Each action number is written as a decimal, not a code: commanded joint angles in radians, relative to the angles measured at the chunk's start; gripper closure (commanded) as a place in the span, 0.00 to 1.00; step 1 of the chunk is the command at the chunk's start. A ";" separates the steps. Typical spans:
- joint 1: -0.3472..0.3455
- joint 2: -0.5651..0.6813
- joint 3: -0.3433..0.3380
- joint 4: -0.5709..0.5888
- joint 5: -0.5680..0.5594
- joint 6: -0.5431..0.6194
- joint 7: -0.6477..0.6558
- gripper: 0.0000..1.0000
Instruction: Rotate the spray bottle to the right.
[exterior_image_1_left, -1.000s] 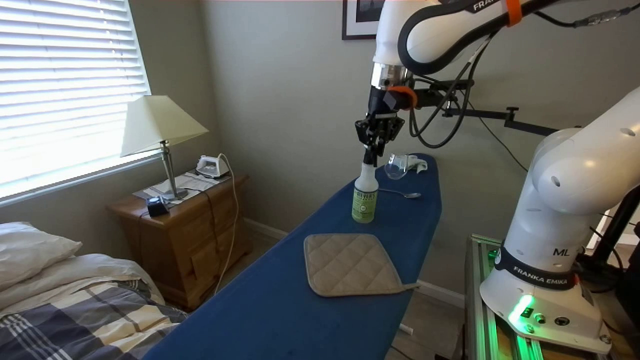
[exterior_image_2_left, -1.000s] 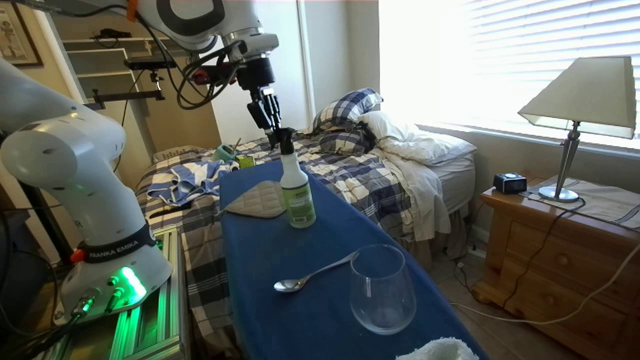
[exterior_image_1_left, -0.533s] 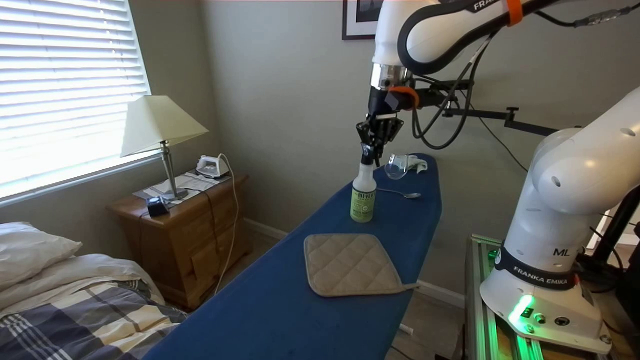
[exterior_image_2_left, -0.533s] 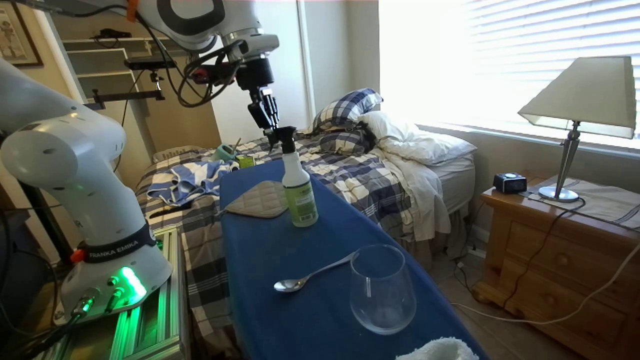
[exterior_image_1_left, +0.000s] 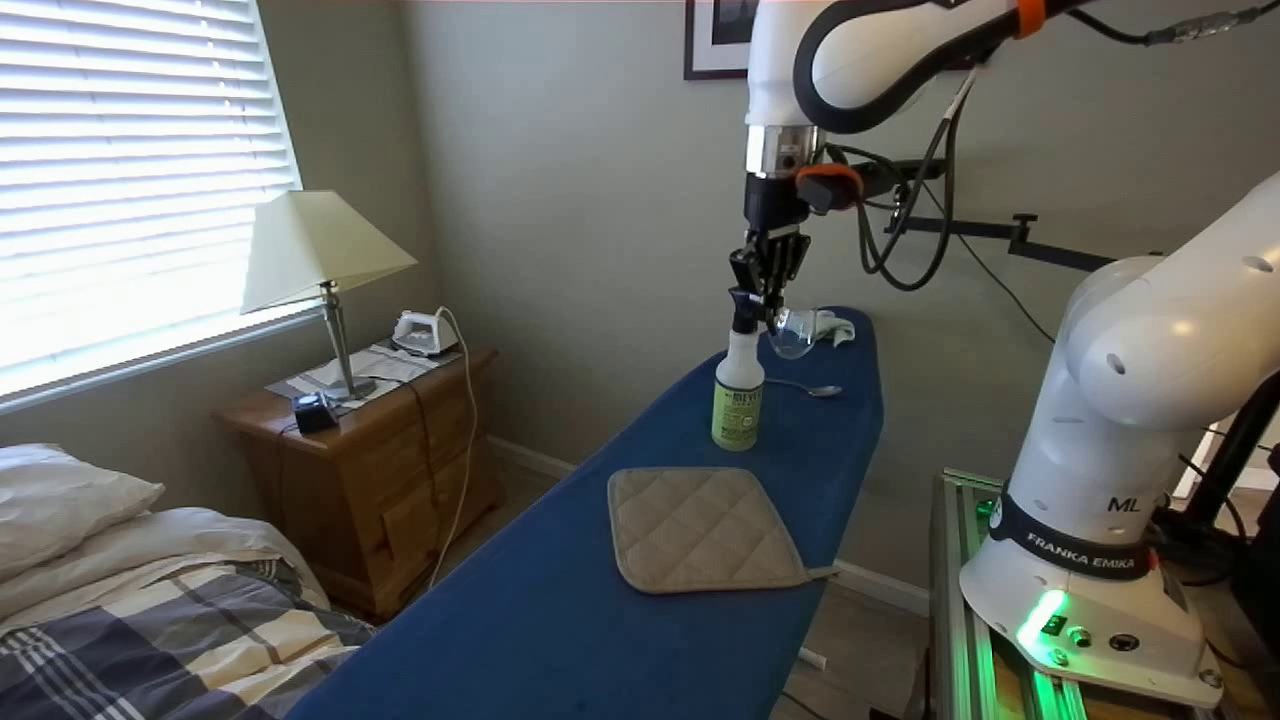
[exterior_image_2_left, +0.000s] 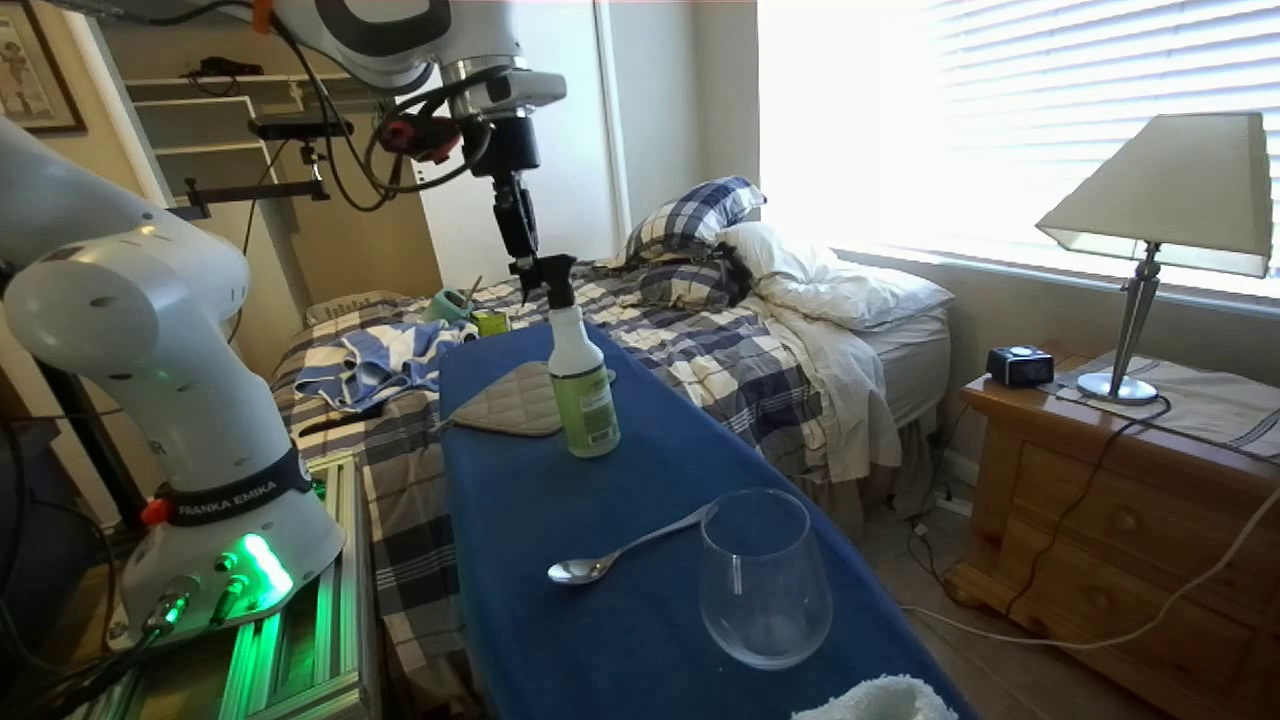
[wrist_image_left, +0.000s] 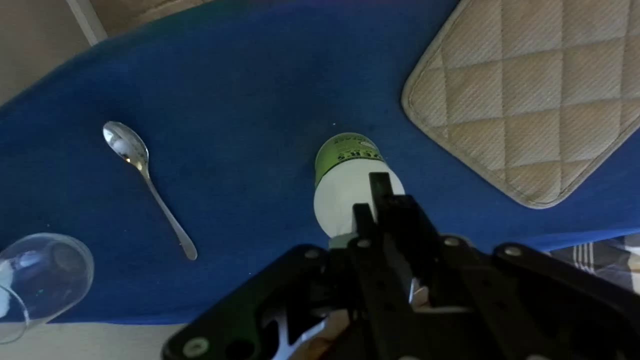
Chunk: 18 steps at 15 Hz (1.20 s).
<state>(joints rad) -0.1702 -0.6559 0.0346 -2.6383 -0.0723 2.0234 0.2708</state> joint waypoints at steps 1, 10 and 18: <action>0.049 0.033 -0.065 0.038 -0.004 -0.022 -0.184 0.95; 0.101 0.069 -0.138 0.085 -0.062 -0.120 -0.551 0.95; 0.156 0.107 -0.172 0.115 -0.129 -0.147 -0.813 0.95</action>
<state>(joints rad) -0.0512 -0.5882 -0.1079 -2.5623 -0.1655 1.9119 -0.4494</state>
